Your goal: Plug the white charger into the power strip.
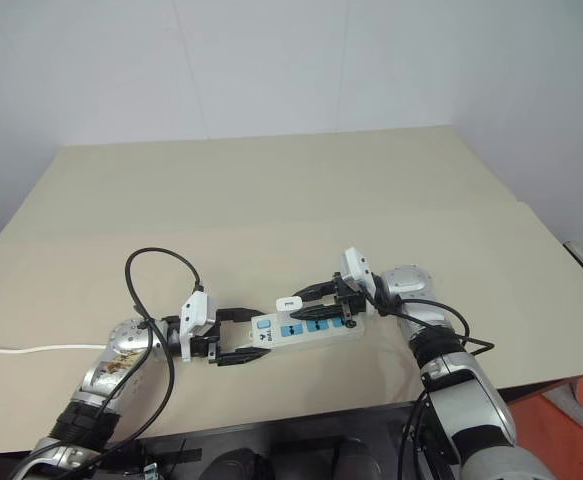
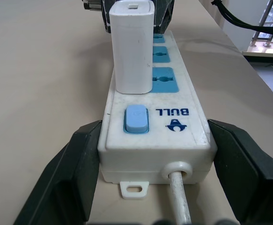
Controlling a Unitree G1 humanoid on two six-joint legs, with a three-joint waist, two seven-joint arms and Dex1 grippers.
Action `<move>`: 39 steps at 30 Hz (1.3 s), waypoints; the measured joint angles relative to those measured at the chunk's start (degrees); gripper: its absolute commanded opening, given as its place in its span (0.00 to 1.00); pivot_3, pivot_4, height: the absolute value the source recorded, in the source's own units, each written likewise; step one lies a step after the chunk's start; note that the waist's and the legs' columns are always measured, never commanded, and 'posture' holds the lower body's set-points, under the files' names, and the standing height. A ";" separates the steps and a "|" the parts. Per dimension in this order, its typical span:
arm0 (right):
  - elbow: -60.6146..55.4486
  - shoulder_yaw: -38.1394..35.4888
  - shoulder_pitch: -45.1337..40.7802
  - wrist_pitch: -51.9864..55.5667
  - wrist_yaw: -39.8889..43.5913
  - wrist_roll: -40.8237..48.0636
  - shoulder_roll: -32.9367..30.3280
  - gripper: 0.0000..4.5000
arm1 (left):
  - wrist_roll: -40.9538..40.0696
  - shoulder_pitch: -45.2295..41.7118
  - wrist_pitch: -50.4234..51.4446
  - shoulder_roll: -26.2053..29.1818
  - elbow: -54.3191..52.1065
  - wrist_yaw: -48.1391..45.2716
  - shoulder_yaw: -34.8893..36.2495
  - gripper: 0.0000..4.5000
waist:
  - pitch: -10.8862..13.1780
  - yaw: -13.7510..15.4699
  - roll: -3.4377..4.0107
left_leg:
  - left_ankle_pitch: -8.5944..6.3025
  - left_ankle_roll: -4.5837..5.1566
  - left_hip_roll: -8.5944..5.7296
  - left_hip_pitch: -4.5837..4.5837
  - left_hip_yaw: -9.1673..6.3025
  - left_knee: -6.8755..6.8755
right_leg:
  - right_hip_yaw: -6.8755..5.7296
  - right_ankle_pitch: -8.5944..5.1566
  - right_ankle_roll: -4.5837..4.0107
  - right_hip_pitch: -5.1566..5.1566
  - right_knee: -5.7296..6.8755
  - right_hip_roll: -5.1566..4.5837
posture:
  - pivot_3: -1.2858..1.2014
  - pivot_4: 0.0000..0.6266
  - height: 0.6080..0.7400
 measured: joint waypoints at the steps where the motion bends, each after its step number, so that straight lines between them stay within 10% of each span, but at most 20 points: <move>1: 0.24 -0.04 0.00 -0.58 0.01 0.00 0.09 0.24 | 0.01 0.00 0.03 0.01 0.00 0.04 0.02 0.71 | 0.00 -0.01 0.00 | 0.00 0.00 0.01 0.01 0.01 -0.01 | 0.00 0.02 -0.02 -0.01 0.00 0.00 | 0.52 0.24 1.00; 7: 1.08 0.51 -0.71 -1.77 0.08 -0.10 0.08 0.24 | 0.03 -0.01 0.04 0.07 0.00 0.20 0.06 0.71 | 0.00 -0.05 0.00 | 0.00 -0.01 0.05 0.01 0.04 -0.02 | 0.00 0.06 -0.08 -0.03 0.01 -0.01 | 0.52 0.24 1.00; 18: 2.33 -0.70 -0.89 -0.54 -0.18 -2.00 -1.76 1.00 | -0.10 -0.06 -0.35 -0.73 -0.38 -0.08 -0.53 0.71 | 0.00 0.68 0.01 | 0.00 -0.01 -0.01 -0.25 0.05 -0.24 | -0.06 0.06 -0.09 -0.22 -0.15 -0.01 | 0.52 0.24 1.00; 33: -11.84 -3.76 3.54 0.68 -0.29 2.27 -9.12 1.00 | -0.28 -0.70 1.10 -1.12 -0.67 0.38 -0.76 0.71 | 0.05 1.08 0.03 | 0.01 0.01 -0.07 -0.49 0.01 -0.22 | -0.13 0.05 -0.05 -0.32 -0.18 -0.02 | 0.52 0.24 1.00; 39: -20.10 -9.79 10.08 0.46 -1.43 2.63 -13.31 1.00 | -0.24 -0.43 0.72 -0.36 -0.84 -0.31 -0.80 0.99 | 0.07 1.05 0.01 | 0.01 0.01 -0.06 -0.50 0.01 -0.26 | -0.16 0.04 -0.05 -0.35 -0.21 -0.01 | 0.52 0.24 1.00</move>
